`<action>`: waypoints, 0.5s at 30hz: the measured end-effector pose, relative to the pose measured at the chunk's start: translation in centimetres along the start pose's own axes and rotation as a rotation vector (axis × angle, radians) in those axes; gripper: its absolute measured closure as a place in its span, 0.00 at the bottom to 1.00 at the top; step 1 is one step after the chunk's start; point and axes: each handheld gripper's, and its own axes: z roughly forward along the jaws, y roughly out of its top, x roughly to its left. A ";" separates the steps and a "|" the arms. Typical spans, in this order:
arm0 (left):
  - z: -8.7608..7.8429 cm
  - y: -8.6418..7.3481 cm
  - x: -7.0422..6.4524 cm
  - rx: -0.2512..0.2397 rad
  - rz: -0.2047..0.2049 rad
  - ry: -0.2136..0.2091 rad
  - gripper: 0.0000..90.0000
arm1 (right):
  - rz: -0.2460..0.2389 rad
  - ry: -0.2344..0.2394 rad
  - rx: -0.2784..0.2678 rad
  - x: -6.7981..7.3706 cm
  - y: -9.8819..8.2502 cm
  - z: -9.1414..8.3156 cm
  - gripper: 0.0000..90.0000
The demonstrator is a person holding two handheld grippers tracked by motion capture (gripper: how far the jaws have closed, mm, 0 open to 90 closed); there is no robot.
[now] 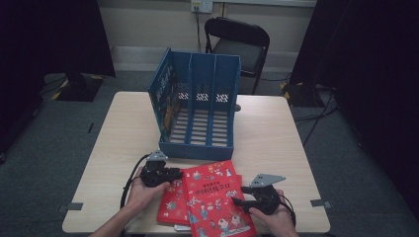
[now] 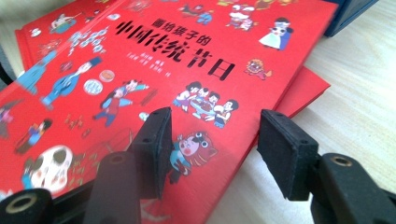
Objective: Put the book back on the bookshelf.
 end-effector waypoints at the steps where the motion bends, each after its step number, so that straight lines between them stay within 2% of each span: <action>1: 0.0 0.0 0.1 0.000 -0.008 -0.007 0.78 | 0.000 -0.001 0.000 0.1 0.0 0.0 0.51; 4: -0.2 -0.1 0.0 0.014 -0.017 -0.008 0.74 | -0.001 0.008 -0.006 -0.2 0.1 0.1 0.48; 5: -0.3 0.0 -0.3 0.024 -0.024 -0.032 0.72 | 0.002 0.011 -0.006 -0.3 0.2 0.3 0.46; 8: -0.8 -0.3 -1.8 0.061 -0.001 -0.077 0.66 | 0.014 0.005 -0.006 -0.7 0.7 1.0 0.42; 10: -0.9 -0.9 -2.6 0.049 0.018 -0.101 0.62 | 0.021 0.003 -0.007 -0.9 1.0 1.3 0.39; 13: -0.5 -1.3 -3.2 0.058 0.039 -0.103 0.60 | 0.028 0.003 -0.011 -0.9 1.0 1.5 0.38; 15: -0.5 -1.2 -3.2 0.058 0.031 -0.102 0.59 | 0.027 0.002 -0.012 -0.8 0.9 1.4 0.38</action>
